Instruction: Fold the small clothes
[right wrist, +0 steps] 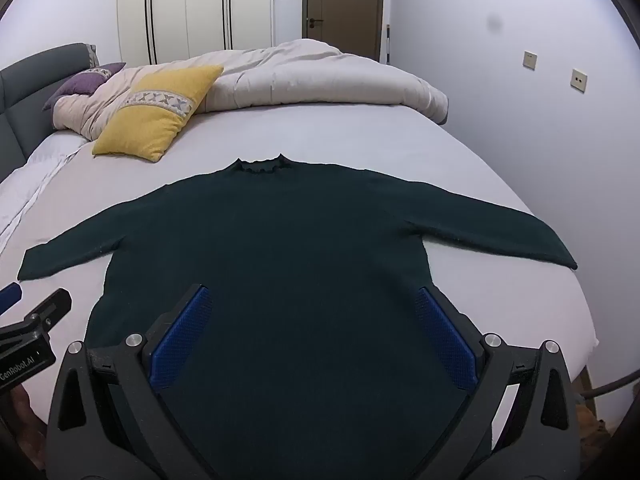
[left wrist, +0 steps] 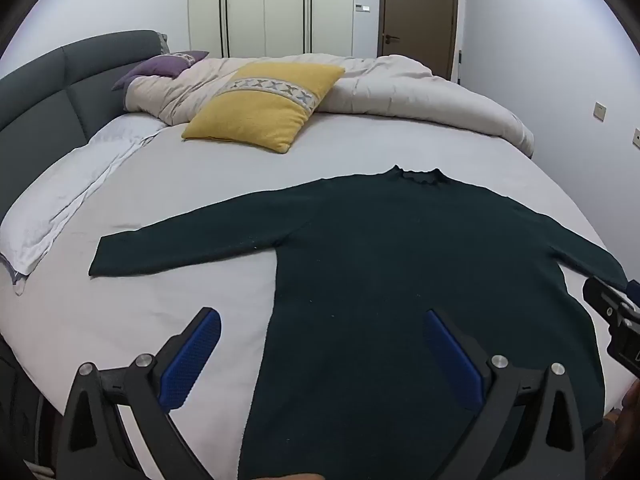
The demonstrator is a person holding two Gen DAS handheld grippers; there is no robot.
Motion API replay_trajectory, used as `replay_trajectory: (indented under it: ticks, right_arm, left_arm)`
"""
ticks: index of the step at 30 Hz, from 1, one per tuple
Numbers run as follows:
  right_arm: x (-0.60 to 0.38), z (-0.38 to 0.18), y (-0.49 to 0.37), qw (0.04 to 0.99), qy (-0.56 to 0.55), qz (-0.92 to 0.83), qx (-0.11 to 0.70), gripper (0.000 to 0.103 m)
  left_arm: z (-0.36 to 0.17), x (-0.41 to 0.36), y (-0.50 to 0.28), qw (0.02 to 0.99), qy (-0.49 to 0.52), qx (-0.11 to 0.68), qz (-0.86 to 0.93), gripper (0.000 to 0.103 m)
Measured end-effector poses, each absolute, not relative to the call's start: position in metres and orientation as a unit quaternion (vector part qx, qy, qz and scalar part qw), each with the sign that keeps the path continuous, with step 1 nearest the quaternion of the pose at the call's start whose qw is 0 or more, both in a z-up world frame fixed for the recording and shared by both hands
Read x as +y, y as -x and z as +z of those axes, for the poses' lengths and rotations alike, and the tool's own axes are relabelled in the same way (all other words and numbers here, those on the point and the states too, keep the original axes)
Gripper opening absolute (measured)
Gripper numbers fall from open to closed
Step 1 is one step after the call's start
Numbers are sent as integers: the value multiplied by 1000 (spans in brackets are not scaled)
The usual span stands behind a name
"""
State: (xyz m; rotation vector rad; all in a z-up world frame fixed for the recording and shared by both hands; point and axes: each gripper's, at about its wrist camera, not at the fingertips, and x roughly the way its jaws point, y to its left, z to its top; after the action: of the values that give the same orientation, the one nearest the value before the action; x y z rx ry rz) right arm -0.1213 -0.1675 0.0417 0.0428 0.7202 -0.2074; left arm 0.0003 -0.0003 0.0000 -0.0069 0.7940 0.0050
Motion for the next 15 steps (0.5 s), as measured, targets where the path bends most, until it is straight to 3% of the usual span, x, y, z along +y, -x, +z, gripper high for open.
replay_trajectory:
  ticks: [15]
  right_arm:
    - [-160, 35, 125, 929, -15, -102, 354, 103]
  left_arm:
    - [-1, -3, 2, 927, 8, 374, 2, 103]
